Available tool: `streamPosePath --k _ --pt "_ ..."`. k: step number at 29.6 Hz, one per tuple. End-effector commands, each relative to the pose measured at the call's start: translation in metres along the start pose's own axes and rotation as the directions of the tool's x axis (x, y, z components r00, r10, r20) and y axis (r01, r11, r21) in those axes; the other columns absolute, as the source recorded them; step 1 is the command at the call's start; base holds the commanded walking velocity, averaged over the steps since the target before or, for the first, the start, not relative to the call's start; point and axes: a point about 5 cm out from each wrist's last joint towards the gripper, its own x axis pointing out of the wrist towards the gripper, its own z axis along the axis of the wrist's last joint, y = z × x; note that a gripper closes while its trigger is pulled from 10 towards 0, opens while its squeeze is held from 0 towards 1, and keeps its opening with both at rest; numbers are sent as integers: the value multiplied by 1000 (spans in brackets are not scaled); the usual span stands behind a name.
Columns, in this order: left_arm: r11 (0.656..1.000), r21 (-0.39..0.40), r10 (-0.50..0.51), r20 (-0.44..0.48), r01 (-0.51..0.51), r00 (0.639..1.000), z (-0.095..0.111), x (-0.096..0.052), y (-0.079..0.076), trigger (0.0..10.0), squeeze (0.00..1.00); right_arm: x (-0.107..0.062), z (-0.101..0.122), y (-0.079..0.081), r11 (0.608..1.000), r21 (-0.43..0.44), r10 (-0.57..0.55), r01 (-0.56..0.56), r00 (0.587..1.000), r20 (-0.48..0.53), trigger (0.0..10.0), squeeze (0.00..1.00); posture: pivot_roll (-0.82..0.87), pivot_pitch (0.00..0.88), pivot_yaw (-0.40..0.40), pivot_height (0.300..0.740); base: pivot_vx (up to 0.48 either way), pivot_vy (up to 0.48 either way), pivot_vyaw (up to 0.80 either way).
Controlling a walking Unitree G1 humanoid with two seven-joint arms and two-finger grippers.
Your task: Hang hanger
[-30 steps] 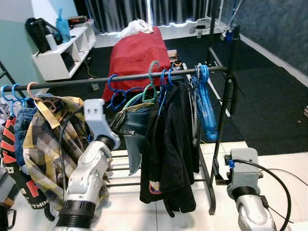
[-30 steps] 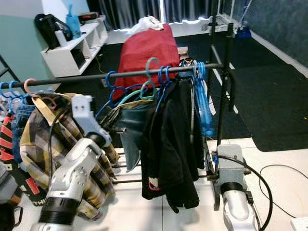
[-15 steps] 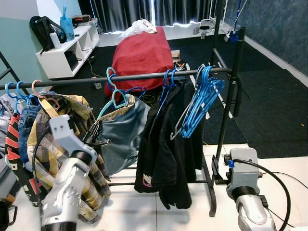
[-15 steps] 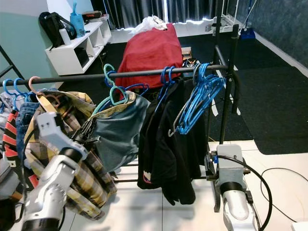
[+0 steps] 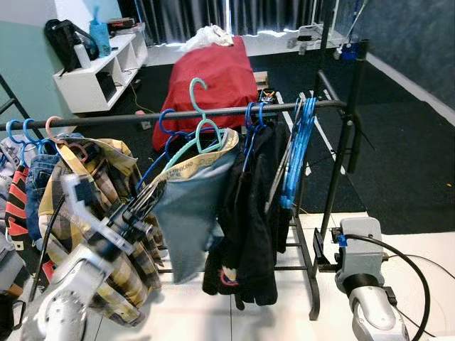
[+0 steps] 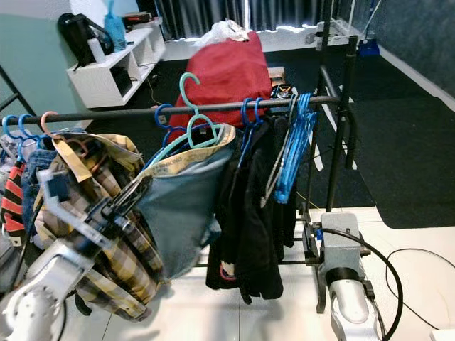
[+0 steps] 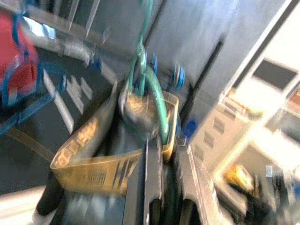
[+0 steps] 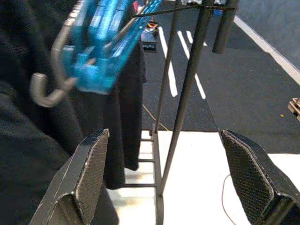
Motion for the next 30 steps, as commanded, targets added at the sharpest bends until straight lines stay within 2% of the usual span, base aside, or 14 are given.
streamPosePath --k 1,4,5,6,7,8,9,11,17,22,26,28,29,30 --pt "999 27 -18 -44 19 999 -1 -6 2 8471 0 0 -3 3 1000 14 16 -16 1000 -11 10000 0 -181 43 80 740 0 0 0" --pt "999 38 12 -51 -10 999 0 -13 8 9020 0 0 -3 3 1000 13 18 -18 1000 -12 10000 0 -176 42 79 740 0 0 0" --pt "999 13 47 -49 -46 998 3 -31 18 10000 0 0 -3 4 999 13 29 -29 999 -12 10000 0 -169 39 79 740 0 0 0" --pt "998 -23 51 -45 -52 998 6 -48 22 10000 0 1 -3 6 999 13 40 -40 999 -11 10000 0 -167 38 78 740 0 0 0" --pt "998 -23 51 -45 -52 998 6 -48 22 10000 0 1 -3 6 999 13 40 -40 999 -11 10000 0 -167 38 78 740 0 0 0" --pt "997 -63 33 -29 -35 999 11 -64 23 10000 0 1 -3 7 999 14 52 -52 999 -10 10000 0 -159 34 71 740 0 0 0" --pt "997 -63 33 -29 -35 999 11 -64 23 10000 0 1 -3 7 999 14 52 -52 999 -10 10000 0 -159 34 71 740 0 0 0" --pt "996 -90 3 27 0 1000 21 -78 18 10000 0 3 -3 8 997 19 72 -72 997 -9 10000 0 -147 27 62 740 0 0 0" --pt "997 -81 -10 71 16 997 29 -85 16 10000 0 4 -1 10 991 26 127 -128 992 10 10000 0 -142 21 51 740 0 0 0" --pt "999 -45 1 91 3 996 37 -102 16 10000 0 4 5 19 970 10 243 -244 969 48 10000 0 -124 14 38 740 0 0 700" --pt "999 -48 -3 108 9 994 38 -103 14 10000 0 5 5 19 967 9 255 -256 966 51 10000 0 -121 14 36 740 0 0 700" --pt "996 -74 -39 119 48 992 34 -97 7 10000 0 7 6 19 964 9 264 -265 963 55 10000 0 -108 9 31 740 0 0 700" --pt "990 -106 -84 110 96 990 23 -86 -2 10000 0 10 6 19 963 10 269 -270 961 59 10000 0 -96 3 23 740 0 0 700" --pt "990 -106 -84 110 96 990 23 -86 -2 10000 0 10 6 19 963 10 269 -270 961 59 10000 0 -96 3 23 740 0 0 700"
